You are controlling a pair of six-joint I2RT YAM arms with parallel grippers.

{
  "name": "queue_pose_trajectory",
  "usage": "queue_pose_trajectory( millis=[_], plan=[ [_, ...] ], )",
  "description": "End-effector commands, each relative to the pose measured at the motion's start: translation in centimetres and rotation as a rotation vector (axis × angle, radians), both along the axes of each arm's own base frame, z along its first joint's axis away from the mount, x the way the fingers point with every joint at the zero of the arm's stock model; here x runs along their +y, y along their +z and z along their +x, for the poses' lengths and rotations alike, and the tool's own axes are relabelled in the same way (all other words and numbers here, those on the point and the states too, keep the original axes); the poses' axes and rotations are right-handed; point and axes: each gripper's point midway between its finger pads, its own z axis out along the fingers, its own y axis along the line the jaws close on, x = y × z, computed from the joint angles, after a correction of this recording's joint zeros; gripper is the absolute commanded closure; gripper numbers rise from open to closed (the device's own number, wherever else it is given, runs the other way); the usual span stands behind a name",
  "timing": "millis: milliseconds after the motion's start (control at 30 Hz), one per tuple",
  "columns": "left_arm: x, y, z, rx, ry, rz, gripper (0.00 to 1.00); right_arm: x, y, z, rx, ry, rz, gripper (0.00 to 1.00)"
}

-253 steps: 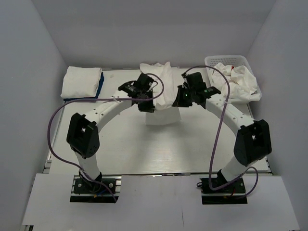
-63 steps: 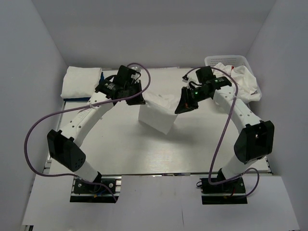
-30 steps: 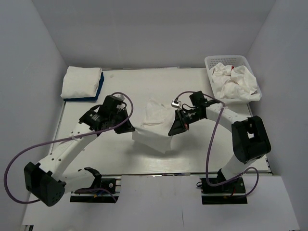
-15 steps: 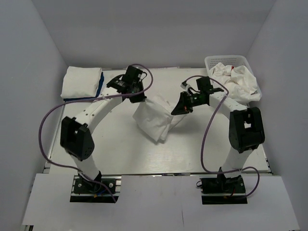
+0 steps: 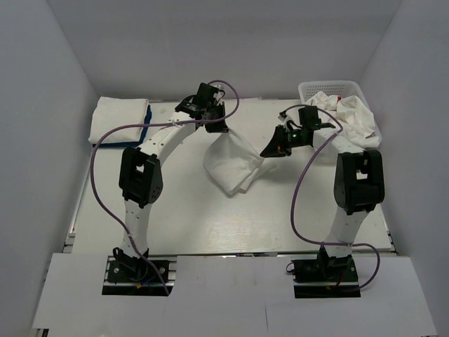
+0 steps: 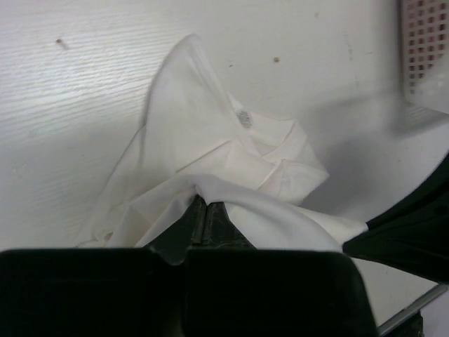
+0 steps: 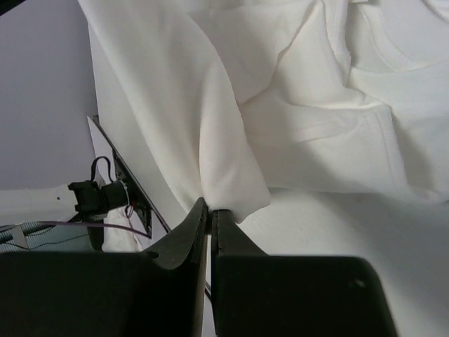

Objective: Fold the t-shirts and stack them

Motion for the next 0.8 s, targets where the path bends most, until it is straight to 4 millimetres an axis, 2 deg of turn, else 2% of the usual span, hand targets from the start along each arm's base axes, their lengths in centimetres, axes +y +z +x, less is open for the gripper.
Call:
queue_pose_trajectory(
  millis=[0,33,67,100,167,267,300,367,400,433,533,600,633,667,733,767],
  plan=[
    [-3.3,4.7,1.7,-0.15,-0.144,-0.159,1.0,-0.8,0.0,1.0,-0.012,-0.032,-0.001,1.0],
    [-3.9,4.5,1.9,-0.15,-0.167,-0.18,1.0,-1.1,0.0,1.3,-0.017,-0.043,0.005,1.0],
    [-4.5,3.2,2.1,-0.135,-0.185,-0.191,1.0,-1.3,-0.5,1.3,-0.009,-0.047,0.007,1.0],
    [-5.0,3.2,2.5,-0.147,-0.191,-0.214,1.0,-1.2,-1.1,1.4,-0.001,-0.047,0.01,1.0],
    [-5.1,2.3,3.4,-0.151,-0.184,-0.23,1.0,-1.5,-1.8,2.0,-0.006,-0.056,0.015,1.0],
    [-6.0,0.4,4.8,-0.162,-0.183,-0.257,0.94,-2.7,-3.4,4.2,-0.018,-0.112,-0.032,1.0],
    [-6.6,0.7,5.2,-0.179,-0.192,-0.289,0.94,-3.3,-4.5,4.8,0.008,-0.148,-0.054,1.0],
    [-7.5,-0.3,6.1,-0.181,-0.211,-0.305,0.9,-4.2,-4.5,6.1,-0.019,-0.182,-0.077,1.0],
    [-7.9,0.8,6.9,-0.214,-0.215,-0.317,0.89,-4.7,-4.5,6.8,-0.027,-0.207,-0.081,1.0],
    [-8.4,0.0,7.3,-0.209,-0.23,-0.327,0.8,-5.1,-4.2,7.6,-0.054,-0.226,-0.083,1.0],
    [-9.1,1.8,7.9,-0.261,-0.251,-0.367,0.69,-6.2,-3.3,9.5,-0.112,-0.287,-0.122,1.0],
    [-9.4,2.5,8.0,-0.278,-0.255,-0.39,0.53,-6.7,-2.8,10.2,-0.14,-0.314,-0.141,1.0],
    [-9.5,2.5,7.9,-0.275,-0.264,-0.395,0.4,-6.7,-2.8,10.3,-0.146,-0.313,-0.144,1.0],
    [-9.5,2.5,7.9,-0.275,-0.264,-0.396,0.01,-6.8,-2.4,10.6,-0.155,-0.316,-0.141,0.78],
    [-9.2,1.7,7.5,-0.237,-0.251,-0.376,0.0,-6.9,-2.6,10.3,-0.135,-0.309,-0.16,0.47],
    [-8.7,2.0,7.6,-0.241,-0.236,-0.355,0.0,-7.0,-1.8,10.5,-0.146,-0.309,-0.16,0.14]
  ],
)
